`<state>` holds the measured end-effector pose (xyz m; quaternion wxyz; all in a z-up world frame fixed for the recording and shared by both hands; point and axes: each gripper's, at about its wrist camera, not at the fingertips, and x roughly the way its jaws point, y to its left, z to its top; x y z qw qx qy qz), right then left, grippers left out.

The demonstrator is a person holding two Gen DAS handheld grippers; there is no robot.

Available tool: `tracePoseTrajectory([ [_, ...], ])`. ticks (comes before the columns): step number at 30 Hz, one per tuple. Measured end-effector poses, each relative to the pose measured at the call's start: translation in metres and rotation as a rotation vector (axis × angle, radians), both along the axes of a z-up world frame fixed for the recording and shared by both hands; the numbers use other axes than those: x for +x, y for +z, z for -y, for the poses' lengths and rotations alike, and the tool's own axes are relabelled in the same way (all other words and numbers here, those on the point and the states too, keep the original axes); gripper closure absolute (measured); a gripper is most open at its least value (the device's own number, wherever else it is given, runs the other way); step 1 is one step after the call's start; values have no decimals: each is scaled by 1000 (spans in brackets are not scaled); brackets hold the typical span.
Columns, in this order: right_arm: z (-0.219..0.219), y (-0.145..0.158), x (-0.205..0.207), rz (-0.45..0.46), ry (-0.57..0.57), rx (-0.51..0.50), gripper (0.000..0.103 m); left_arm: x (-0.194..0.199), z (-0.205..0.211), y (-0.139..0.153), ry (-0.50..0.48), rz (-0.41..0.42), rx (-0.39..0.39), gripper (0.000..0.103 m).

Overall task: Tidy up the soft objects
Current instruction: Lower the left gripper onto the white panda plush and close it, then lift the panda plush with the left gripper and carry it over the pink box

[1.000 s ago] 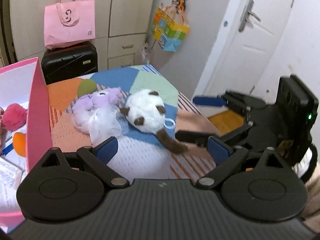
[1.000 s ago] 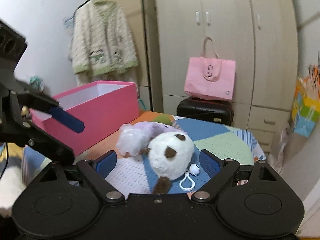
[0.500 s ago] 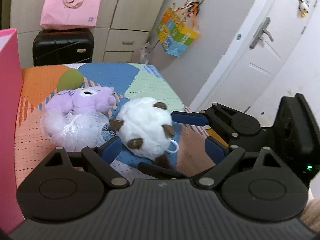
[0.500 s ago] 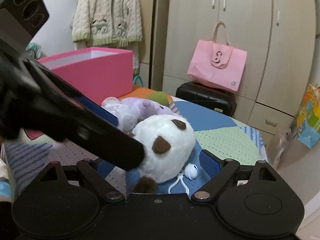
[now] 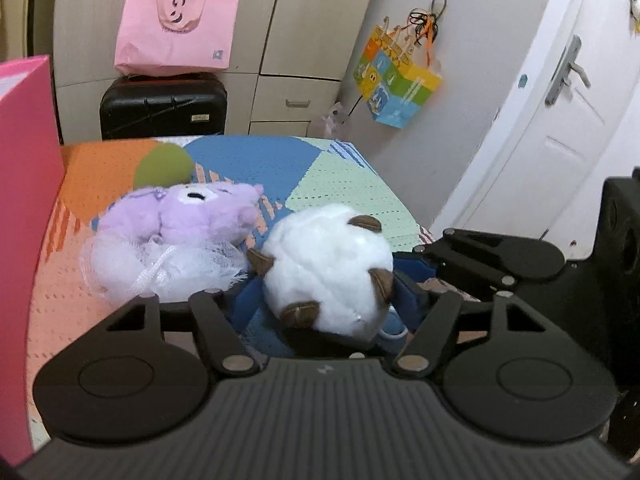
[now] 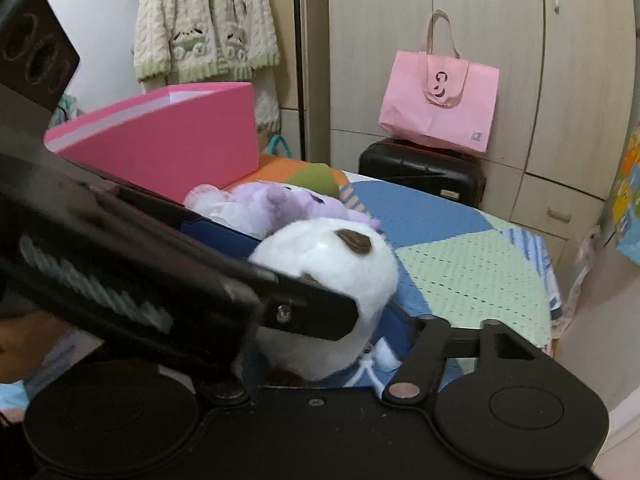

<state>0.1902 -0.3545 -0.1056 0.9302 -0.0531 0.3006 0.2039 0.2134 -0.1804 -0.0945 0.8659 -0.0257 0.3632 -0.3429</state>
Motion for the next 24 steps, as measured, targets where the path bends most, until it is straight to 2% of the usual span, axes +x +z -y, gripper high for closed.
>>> tracePoseTrajectory([
  [8,-3,1,-17,22,-44,35,36,-13,-1,5,-8,15,27,39],
  [18,-5,9,-48,29,-87,126,36,-41,-13,18,-53,20,32,39],
  [24,-15,19,-73,24,-109,125,36,-63,-23,26,-70,1,17,38],
])
